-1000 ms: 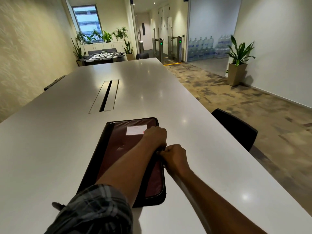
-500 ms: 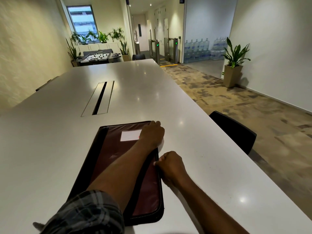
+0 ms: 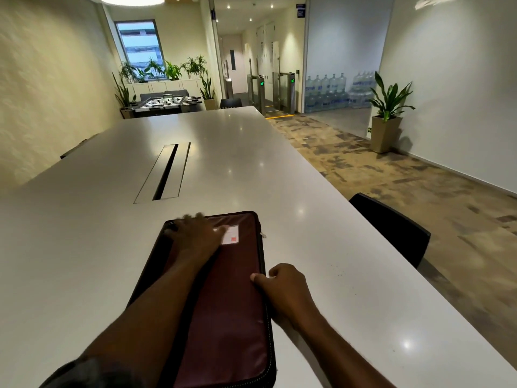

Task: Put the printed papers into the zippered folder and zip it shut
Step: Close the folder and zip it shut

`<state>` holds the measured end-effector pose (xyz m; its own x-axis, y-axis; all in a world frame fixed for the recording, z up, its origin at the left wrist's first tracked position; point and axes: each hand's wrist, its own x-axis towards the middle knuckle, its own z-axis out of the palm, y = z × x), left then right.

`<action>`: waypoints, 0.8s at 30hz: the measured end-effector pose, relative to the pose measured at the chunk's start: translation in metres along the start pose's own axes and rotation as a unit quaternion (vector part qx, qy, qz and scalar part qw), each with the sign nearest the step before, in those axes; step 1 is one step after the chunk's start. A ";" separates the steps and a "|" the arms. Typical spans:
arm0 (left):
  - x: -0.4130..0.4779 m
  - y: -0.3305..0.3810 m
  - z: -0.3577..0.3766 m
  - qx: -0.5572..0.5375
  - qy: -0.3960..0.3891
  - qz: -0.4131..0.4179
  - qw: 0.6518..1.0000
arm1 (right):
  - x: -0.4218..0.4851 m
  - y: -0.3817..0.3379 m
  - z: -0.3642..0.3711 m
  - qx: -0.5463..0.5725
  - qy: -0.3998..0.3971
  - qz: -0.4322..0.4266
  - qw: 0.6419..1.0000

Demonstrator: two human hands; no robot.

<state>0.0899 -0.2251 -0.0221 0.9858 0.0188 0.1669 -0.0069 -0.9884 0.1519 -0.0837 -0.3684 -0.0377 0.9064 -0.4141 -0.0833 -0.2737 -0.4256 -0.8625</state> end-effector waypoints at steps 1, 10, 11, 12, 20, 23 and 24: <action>-0.005 -0.021 -0.002 -0.017 0.002 -0.075 0.997 | 0.000 -0.001 0.001 -0.007 -0.001 -0.003 1.000; -0.052 -0.114 -0.024 -0.178 -0.051 -0.132 0.974 | -0.001 -0.019 0.003 -0.064 -0.012 0.041 0.997; -0.058 -0.120 -0.028 -0.201 -0.054 -0.137 0.968 | -0.004 -0.022 0.002 -0.063 -0.016 0.045 0.997; -0.065 -0.124 -0.031 -0.221 -0.054 -0.142 0.963 | -0.007 -0.024 0.000 -0.063 -0.022 0.047 0.997; -0.122 -0.133 -0.047 -0.229 -0.040 -0.131 0.964 | -0.051 -0.015 -0.015 -0.087 -0.044 0.041 0.994; -0.149 -0.133 -0.052 -0.206 -0.034 -0.122 0.970 | -0.075 -0.007 -0.022 -0.071 -0.038 0.038 0.996; -0.156 -0.132 -0.051 -0.204 -0.029 -0.120 0.971 | -0.079 -0.004 -0.025 -0.071 -0.038 0.036 0.996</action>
<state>-0.0718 -0.0896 -0.0181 0.9750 0.2204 0.0263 0.1692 -0.8146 0.5548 -0.1622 -0.3535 -0.0149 0.9029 -0.3878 -0.1852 -0.3770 -0.5079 -0.7746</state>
